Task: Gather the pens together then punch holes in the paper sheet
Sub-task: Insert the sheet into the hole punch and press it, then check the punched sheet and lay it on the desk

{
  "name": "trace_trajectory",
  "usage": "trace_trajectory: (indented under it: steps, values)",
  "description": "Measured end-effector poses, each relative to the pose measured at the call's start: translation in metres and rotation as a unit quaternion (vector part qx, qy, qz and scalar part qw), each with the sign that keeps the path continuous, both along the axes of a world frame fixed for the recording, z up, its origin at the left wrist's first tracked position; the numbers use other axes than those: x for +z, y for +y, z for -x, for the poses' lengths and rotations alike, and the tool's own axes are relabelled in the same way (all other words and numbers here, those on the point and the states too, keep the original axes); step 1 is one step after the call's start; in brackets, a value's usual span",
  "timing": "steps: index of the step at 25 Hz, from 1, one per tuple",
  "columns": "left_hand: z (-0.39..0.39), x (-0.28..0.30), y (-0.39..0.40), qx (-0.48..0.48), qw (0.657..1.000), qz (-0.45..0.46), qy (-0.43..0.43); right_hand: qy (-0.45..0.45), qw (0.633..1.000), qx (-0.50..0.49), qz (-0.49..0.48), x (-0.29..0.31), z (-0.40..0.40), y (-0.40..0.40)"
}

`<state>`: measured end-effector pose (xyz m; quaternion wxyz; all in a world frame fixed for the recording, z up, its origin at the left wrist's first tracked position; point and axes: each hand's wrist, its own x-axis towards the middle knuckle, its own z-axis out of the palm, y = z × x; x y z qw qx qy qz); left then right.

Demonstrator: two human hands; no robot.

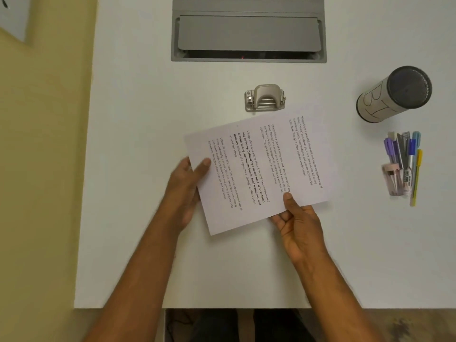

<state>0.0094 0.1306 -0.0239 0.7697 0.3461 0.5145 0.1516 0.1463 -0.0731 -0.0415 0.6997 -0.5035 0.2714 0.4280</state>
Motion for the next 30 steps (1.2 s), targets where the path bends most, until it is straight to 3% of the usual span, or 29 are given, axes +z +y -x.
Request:
trace_trajectory:
  steps: [2, 7, 10, 14, 18, 22, 26, 30]
  values:
    - [0.005, -0.005, -0.018, 0.0, 1.0, 0.01, -0.024, 0.008, 1.0, 0.002, -0.01, -0.002, 0.009, -0.001]
    - [0.016, -0.012, -0.021, -0.025, 0.999, -0.022, 0.024, -0.002, 1.0, 0.0, 0.0, -0.001, 0.0, -0.018]
    - [0.022, -0.011, -0.015, -0.062, 0.997, -0.042, 0.036, -0.054, 0.998, -0.006, 0.028, 0.0, -0.034, -0.036]
    - [0.025, -0.006, -0.005, -0.093, 0.992, -0.076, 0.035, -0.21, 0.959, 0.153, 0.11, 0.013, -0.078, -0.045]
    - [0.018, 0.002, -0.002, -0.116, 0.985, -0.125, 0.02, -0.312, 0.905, 0.269, 0.103, 0.032, -0.1, -0.035]
    - [0.013, 0.018, 0.003, -0.109, 0.978, -0.179, -0.007, -0.392, 0.88, 0.253, 0.09, 0.05, -0.102, -0.026]
    - [0.016, 0.032, 0.003, -0.116, 0.969, -0.21, -0.051, -0.427, 0.879, 0.2, 0.072, 0.058, -0.095, -0.028]
    - [0.017, 0.03, -0.003, -0.178, 0.951, -0.246, -0.052, -0.451, 0.858, 0.233, 0.075, 0.056, -0.087, -0.028]
